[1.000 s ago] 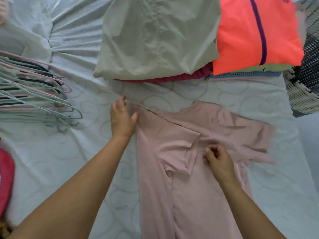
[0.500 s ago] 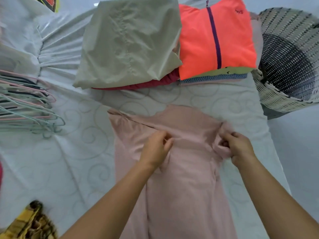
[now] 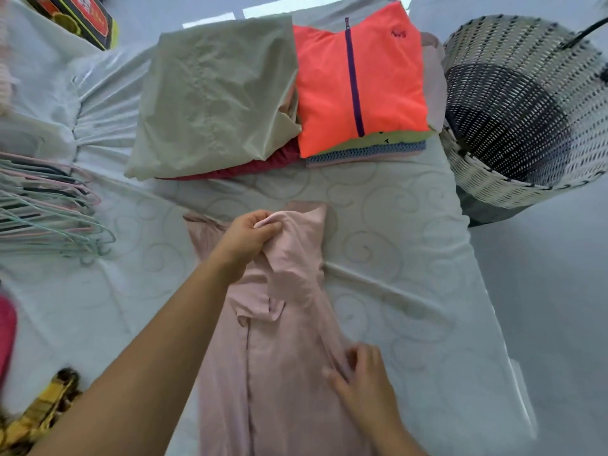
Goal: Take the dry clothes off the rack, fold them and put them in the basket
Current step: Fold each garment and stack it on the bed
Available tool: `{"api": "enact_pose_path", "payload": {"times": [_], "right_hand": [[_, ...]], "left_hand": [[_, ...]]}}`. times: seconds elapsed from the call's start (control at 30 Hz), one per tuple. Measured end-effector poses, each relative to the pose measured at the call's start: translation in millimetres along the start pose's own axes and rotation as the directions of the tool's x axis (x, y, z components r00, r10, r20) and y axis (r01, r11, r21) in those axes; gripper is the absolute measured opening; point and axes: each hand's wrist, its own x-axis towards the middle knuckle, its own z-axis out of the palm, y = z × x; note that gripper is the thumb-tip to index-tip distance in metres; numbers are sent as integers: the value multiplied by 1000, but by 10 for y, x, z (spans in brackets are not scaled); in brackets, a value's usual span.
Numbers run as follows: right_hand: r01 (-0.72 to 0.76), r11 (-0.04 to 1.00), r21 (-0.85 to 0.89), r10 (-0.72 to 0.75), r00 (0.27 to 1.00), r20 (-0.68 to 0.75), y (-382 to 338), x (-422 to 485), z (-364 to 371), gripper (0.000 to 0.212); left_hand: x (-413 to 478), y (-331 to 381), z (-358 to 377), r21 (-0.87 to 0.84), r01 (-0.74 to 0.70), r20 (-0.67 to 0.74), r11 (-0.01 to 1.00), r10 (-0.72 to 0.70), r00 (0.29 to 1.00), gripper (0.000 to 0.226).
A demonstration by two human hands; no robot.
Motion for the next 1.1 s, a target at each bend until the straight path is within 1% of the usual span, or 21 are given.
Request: {"api": "enact_pose_path", "payload": {"times": [0.07,0.1,0.13,0.2,0.27,0.33,0.43,0.5,0.53,0.57,0.6,0.63,0.67,0.7,0.73,0.77,0.8,0.87,0.97,1.0,1.1], "right_hand": [[16,978,-210,-16,1000,3,295,-187,229,79],[-9,978,-209,3,1000,-30,374,-246,253,83],[-7,986,-166,-10,995,-102,451,-292,312,80],[65,989,-134,-100,957,-271,535,-359,333,54],[31,999,-43,-43,947,-319,494,-414,236,28],[11,997,-74,-27,977,-212,411,-477,267,25],[102,994,-37,-108,964,-243,142,-674,419,34],[39,992,-116,-51,993,-105,129,-801,741,41],[-12,974,-227,1,999,-47,288,-795,983,51],[-22,949,-315,30,999,21,511,-802,1271,69],[-83,963,-258,108,990,85,613,-803,1463,91],[-124,978,-169,149,979,140,626,-844,1585,97],[-138,967,-216,184,960,209,578,-887,1566,78],[-144,949,-281,199,964,178,461,-883,1504,51],[-130,940,-314,182,973,143,246,-916,1366,40],[-92,952,-293,143,977,157,100,-955,1299,44],[-90,957,-277,111,992,60,-43,-1029,1168,51],[-86,955,-285,93,996,13,48,-1060,1369,56],[-9,942,-335,87,972,218,-27,-1168,1392,56],[0,948,-317,78,969,233,-38,-1201,1324,53],[-221,969,-113,229,971,71,49,-1100,1205,17]], "left_hand": [[-31,-80,-86,22,-14,-71,1000,15,997,21],[-34,-114,-129,25,-4,-115,1000,7,993,22],[-32,-151,-171,24,3,-146,1000,0,989,23],[-11,-222,-264,47,0,-171,999,8,985,24],[28,-260,-341,82,-16,-162,996,29,986,23],[67,-271,-427,73,-39,-144,997,49,988,23],[126,-307,-658,40,-72,-190,997,78,979,20],[159,-454,-851,-7,-22,-261,1000,20,965,7],[146,-570,-924,-52,39,-280,998,-52,958,7],[116,-725,-979,-97,115,-274,989,-137,952,19],[74,-899,-1013,-120,188,-246,975,-213,946,30],[22,-1057,-1028,-122,235,-220,964,-257,941,39],[-10,-1207,-1034,-129,250,-201,959,-272,941,45],[-31,-1320,-1039,-157,242,-194,958,-270,943,52],[-34,-1399,-1046,-196,232,-187,953,-269,945,60],[-35,-1434,-1036,-212,230,-171,950,-268,948,68],[-22,-1440,-1016,-202,237,-147,950,-269,952,73],[17,-1452,-942,-112,231,-124,967,-244,962,56],[73,-1432,-843,-9,180,-210,984,-178,961,21],[87,-1438,-854,-5,171,-247,985,-167,954,21],[-41,-1434,-911,30,136,-259,990,-123,958,33]]}}
